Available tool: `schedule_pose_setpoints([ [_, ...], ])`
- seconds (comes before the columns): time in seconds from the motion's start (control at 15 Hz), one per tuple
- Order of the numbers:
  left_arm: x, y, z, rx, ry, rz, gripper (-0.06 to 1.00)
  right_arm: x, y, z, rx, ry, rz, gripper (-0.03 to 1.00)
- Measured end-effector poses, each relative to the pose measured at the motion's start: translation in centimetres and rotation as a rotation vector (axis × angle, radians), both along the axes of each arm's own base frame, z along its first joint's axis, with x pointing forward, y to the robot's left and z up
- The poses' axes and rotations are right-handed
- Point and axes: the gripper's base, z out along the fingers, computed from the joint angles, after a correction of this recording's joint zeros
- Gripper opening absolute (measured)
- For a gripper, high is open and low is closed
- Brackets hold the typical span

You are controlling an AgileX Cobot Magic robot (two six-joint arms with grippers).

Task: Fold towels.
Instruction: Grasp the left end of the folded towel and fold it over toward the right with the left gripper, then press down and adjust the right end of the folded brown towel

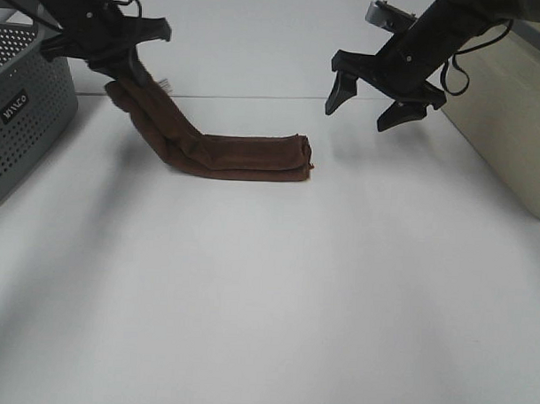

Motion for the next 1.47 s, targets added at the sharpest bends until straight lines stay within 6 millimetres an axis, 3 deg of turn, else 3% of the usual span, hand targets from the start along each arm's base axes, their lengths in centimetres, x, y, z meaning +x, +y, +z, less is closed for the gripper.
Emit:
schedule_pose_setpoints([
  [0.13,-0.7,-3.8,0.1,-0.083,-0.01,-0.034,0.05,-0.5,0.0,0.8,0.0,0.025,0.017,0.82],
  [0.33,-1.2,-8.8,-1.7,-0.149,-0.049,-0.044,0.08,-1.1,-0.2,1.3,-0.03,0.058,0.045,0.82],
  [0.4,-1.3,-10.1,-2.7,-0.165,-0.044,-0.035,0.14,-1.2,-0.3,1.5,-0.038,0.06,0.05,0.82],
  [0.47,-1.5,-12.0,-4.4,-0.203,-0.035,-0.019,0.35,-1.4,-0.4,1.9,-0.046,0.066,0.058,0.82],
  [0.53,-1.5,-12.0,-4.4,-0.203,-0.035,-0.019,0.35,-1.4,-0.4,1.9,-0.046,0.066,0.058,0.82],
  [0.6,-1.7,-13.7,-4.7,-0.278,-0.053,0.005,0.49,-1.8,-0.4,2.4,-0.044,0.088,0.07,0.82],
  [0.8,-1.7,-14.9,-4.0,-0.373,-0.096,0.048,0.57,-2.2,-0.3,2.5,-0.034,0.121,0.08,0.82],
  [0.93,-1.1,-13.8,-3.2,-0.37,-0.124,0.063,0.58,-2.3,0.2,2.7,0.031,0.136,0.086,0.82],
  [1.13,0.7,-7.8,1.6,-0.32,-0.252,0.121,0.58,-2.2,2.6,3.5,0.33,0.109,0.158,0.82],
  [1.27,1.3,-3.9,4.4,-0.283,-0.309,0.162,0.58,-1.8,4.7,2.5,0.53,0.108,0.188,0.82],
  [1.47,1.2,-0.9,5.3,-0.249,-0.267,0.182,0.58,-1.8,8.4,-0.3,0.721,0.078,0.273,0.82],
])
